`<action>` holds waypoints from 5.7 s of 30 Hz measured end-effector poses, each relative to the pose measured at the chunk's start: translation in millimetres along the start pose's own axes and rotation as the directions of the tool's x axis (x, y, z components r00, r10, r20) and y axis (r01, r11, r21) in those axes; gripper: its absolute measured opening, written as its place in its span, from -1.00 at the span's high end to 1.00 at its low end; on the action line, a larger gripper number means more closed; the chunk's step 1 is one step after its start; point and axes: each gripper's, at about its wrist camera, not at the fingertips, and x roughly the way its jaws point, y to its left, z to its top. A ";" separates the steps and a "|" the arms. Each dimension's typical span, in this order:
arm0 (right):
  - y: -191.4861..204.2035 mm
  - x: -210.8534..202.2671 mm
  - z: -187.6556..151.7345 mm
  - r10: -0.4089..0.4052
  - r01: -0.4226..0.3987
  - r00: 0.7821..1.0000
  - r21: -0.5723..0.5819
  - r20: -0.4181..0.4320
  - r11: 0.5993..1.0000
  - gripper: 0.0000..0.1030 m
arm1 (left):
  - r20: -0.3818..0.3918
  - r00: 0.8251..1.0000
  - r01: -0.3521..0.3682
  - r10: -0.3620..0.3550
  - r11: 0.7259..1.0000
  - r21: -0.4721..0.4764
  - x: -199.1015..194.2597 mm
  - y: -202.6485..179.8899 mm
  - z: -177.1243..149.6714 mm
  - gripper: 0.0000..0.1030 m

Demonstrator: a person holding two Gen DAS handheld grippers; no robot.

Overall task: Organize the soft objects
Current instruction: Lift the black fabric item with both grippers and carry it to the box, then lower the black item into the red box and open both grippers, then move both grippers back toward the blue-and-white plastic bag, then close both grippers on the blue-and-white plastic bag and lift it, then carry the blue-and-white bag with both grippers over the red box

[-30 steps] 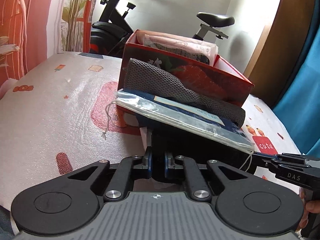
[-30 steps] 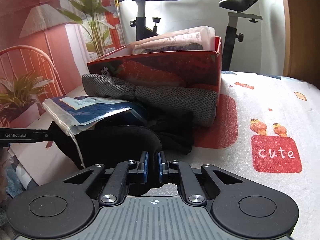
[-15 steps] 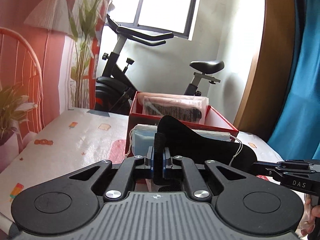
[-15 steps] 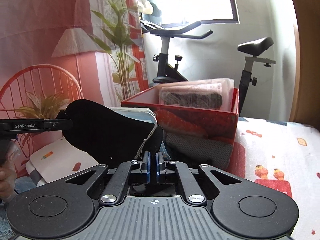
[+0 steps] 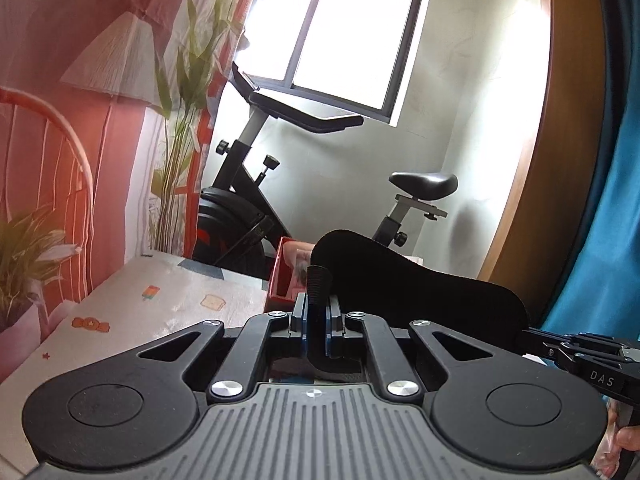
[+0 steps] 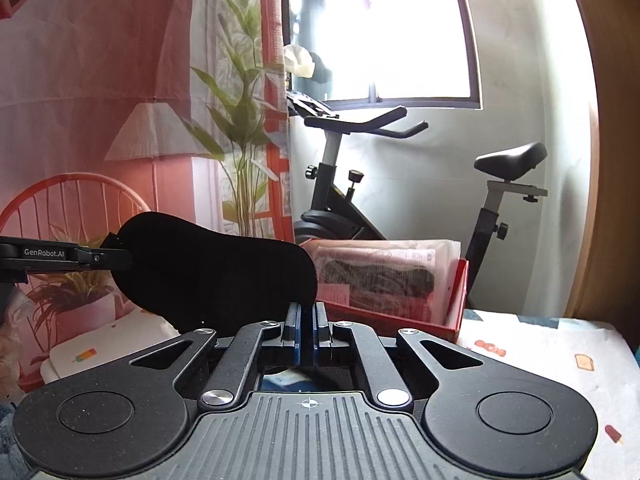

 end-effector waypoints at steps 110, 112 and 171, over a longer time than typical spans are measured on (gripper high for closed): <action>-2.4 108.0 -111.2 0.015 0.055 0.911 0.158 -0.411 0.986 0.02 | -0.511 0.846 0.109 -0.149 0.988 -0.107 107.3 32.8 -98.1 0.21; -1.1 106.5 -111.9 0.004 0.055 0.911 0.130 -0.413 0.990 0.04 | -0.514 0.844 0.121 -0.156 0.987 -0.101 104.4 31.5 -100.9 0.21; -23.3 155.6 65.1 -0.088 0.087 0.996 -0.330 0.012 0.940 0.84 | -0.173 0.972 0.183 -0.158 0.973 0.141 162.4 -8.9 64.3 0.54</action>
